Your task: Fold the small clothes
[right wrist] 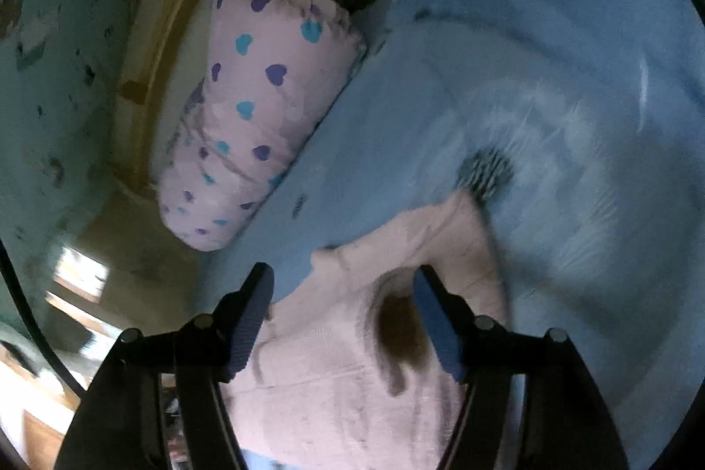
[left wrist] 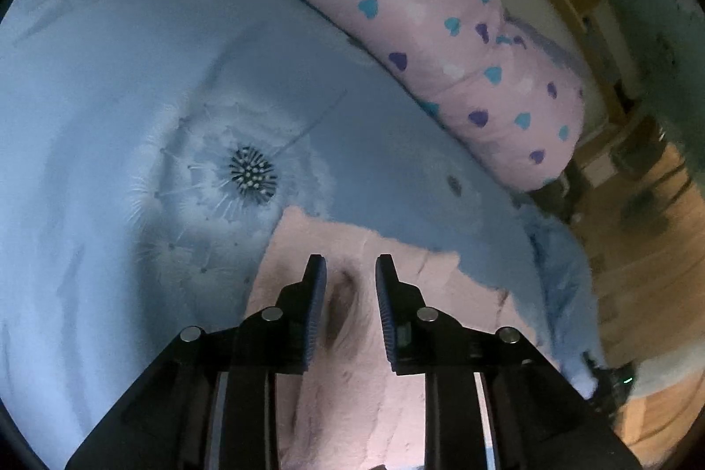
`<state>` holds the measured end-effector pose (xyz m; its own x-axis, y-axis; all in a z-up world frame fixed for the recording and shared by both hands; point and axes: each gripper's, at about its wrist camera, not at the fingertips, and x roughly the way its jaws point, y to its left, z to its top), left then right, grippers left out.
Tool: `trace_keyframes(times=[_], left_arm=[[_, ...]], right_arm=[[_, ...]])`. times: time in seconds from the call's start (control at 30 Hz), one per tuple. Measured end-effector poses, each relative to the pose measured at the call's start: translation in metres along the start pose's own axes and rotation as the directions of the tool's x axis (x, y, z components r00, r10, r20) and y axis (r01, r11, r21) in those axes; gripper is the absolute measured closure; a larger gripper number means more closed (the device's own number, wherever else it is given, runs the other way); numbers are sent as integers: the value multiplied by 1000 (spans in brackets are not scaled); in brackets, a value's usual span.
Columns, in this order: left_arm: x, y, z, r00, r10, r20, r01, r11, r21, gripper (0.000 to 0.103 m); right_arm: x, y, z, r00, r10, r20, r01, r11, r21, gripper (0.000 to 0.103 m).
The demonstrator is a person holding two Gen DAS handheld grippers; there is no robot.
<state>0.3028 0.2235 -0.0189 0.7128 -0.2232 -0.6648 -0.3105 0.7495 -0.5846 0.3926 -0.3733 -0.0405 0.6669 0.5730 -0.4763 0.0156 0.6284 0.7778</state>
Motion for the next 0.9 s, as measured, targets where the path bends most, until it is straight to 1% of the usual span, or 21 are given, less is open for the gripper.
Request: trace_keyframes(times=[0.03,0.07,0.1,0.13,0.17,0.2,0.23,0.27,0.33,0.37,0.4,0.43,0.5,0.57,0.6,0.67,0.7,0.73,0.8,0.83,0.9], left_arm=[[2,-7,-5,1000,18,-20,-17,999,36,87],[4,-15,-10,999,28,-33,-26,997,69,87],[6,-28,-19,998,40,-50,-34,991,126,87],[8,-41,-28,997,45,-64,-33,984,177,87],[11,-51,-37,996,46,-78,-27,975,223,87],[14,-61,-45,994,45,-96,-19,964,264,87],[23,-74,-58,989,47,-137,-2,951,308,87],[29,-80,-65,984,50,-171,9,945,326,87],[46,-92,-80,968,53,-244,38,934,355,87],[52,-95,-83,965,60,-254,38,930,365,87],[58,-98,-85,963,75,-260,30,926,376,87],[67,-100,-84,960,100,-260,10,920,391,87],[78,-101,-78,960,109,-258,2,919,394,87],[90,-103,-65,961,114,-251,-7,920,392,87],[94,-104,-59,963,115,-242,-11,920,391,87],[105,-110,-39,971,135,-198,-48,919,392,87],[108,-114,-32,974,143,-175,-64,918,391,87],[108,-119,-17,980,140,-138,-78,922,379,87],[100,-123,-1,988,123,-97,-81,932,353,87],[92,-126,7,992,104,-71,-74,938,337,87],[72,-127,15,997,71,-28,-58,945,323,87]], right_arm=[[-4,6,0,999,-38,9,38,998,-48,37],[-6,12,0,998,-64,6,65,993,-95,61],[-6,27,-4,995,-97,-18,92,976,-198,78],[-3,37,-9,991,-125,-39,111,959,-262,96],[5,56,-21,982,-174,-72,135,918,-374,96],[12,69,-32,977,-189,-100,126,887,-445,96],[21,82,-47,971,-194,-141,99,858,-505,96],[31,91,-61,962,-200,-184,70,837,-542,96],[49,101,-82,939,-220,-263,31,817,-575,96],[61,103,-94,921,-241,-307,16,808,-589,96],[71,103,-103,905,-266,-333,12,797,-604,96],[79,103,-109,893,-293,-341,18,781,-624,96],[92,103,-113,879,-340,-333,43,753,-656,96],[98,103,-102,887,-324,-328,43,766,-642,97],[102,104,-90,895,-315,-316,51,775,-630,96],[113,105,-64,911,-323,-256,101,777,-621,96],[116,105,-52,918,-325,-226,128,785,-606,96],[118,107,-43,925,-316,-209,139,795,-591,96],[114,110,-21,950,-274,-149,154,828,-539,96],[108,114,-12,962,-244,-122,148,841,-520,96],[93,120,-4,975,-202,-93,127,850,-511,96]])
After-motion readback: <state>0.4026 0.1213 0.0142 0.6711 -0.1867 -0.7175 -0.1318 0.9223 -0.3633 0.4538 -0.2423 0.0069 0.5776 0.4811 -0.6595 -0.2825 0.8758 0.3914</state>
